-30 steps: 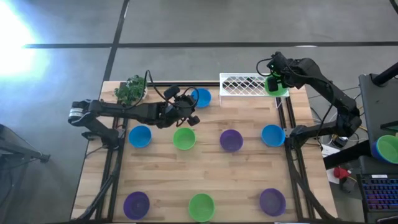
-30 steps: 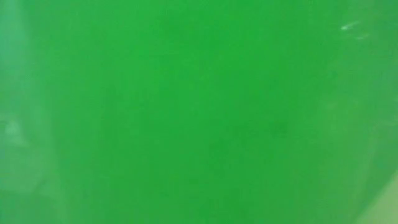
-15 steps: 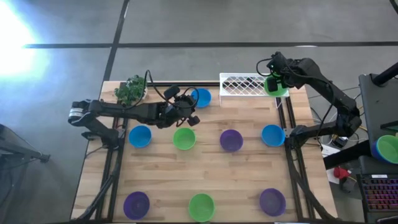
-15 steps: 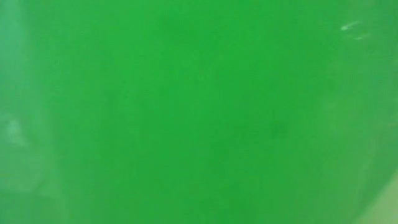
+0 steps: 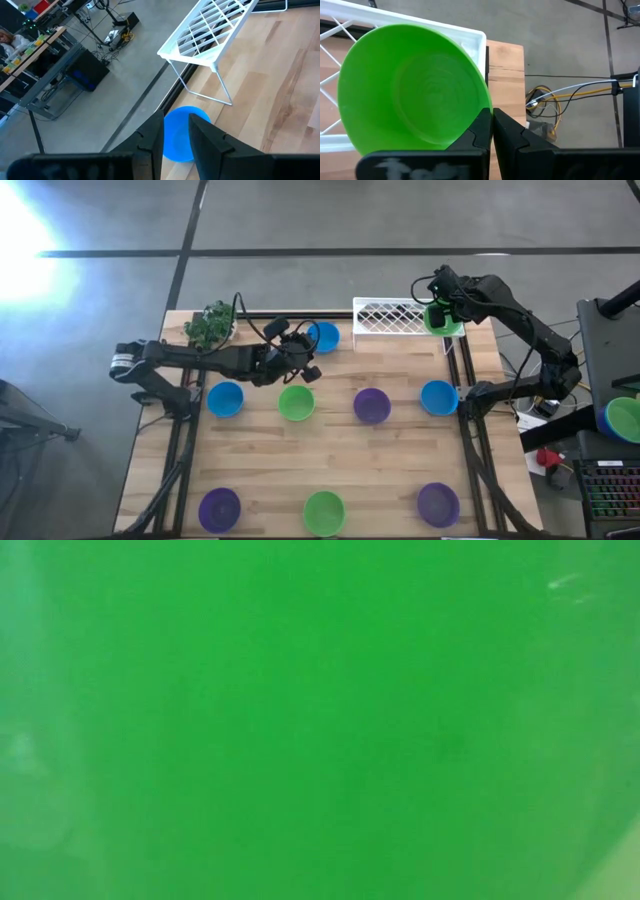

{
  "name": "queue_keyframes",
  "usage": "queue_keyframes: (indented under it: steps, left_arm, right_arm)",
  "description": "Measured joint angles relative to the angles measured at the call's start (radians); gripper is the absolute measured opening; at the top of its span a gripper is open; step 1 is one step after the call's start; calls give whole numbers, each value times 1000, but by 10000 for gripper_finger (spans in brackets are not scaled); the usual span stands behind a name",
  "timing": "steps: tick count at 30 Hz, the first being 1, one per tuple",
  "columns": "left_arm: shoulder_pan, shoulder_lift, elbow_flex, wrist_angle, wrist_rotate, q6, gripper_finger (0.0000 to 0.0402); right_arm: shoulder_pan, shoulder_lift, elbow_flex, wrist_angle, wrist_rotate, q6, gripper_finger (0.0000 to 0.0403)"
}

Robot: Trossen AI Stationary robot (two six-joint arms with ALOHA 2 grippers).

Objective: Pick & Place Mini bowls
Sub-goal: Put the top green bowl on the shelf, then put the top blue bowl on the shelf

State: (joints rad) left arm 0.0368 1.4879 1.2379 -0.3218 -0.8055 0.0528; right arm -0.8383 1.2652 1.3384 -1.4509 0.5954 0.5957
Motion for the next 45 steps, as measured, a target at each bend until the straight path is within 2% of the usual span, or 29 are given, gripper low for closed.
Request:
queue_keyframes:
  steps: [23,28,39,45]
  left_arm:
    - [1,0,0,0,0,59,92]
    - [1,0,0,0,0,59,92]
    - [1,0,0,0,0,60,92]
    - [1,0,0,0,0,60,92]
  right_arm:
    - [0,0,0,3,-29,23,9]
    - [0,0,0,3,-48,-12,12]
    - [0,0,0,23,-50,-2,105]
    - [0,0,7,25,-50,-9,127]
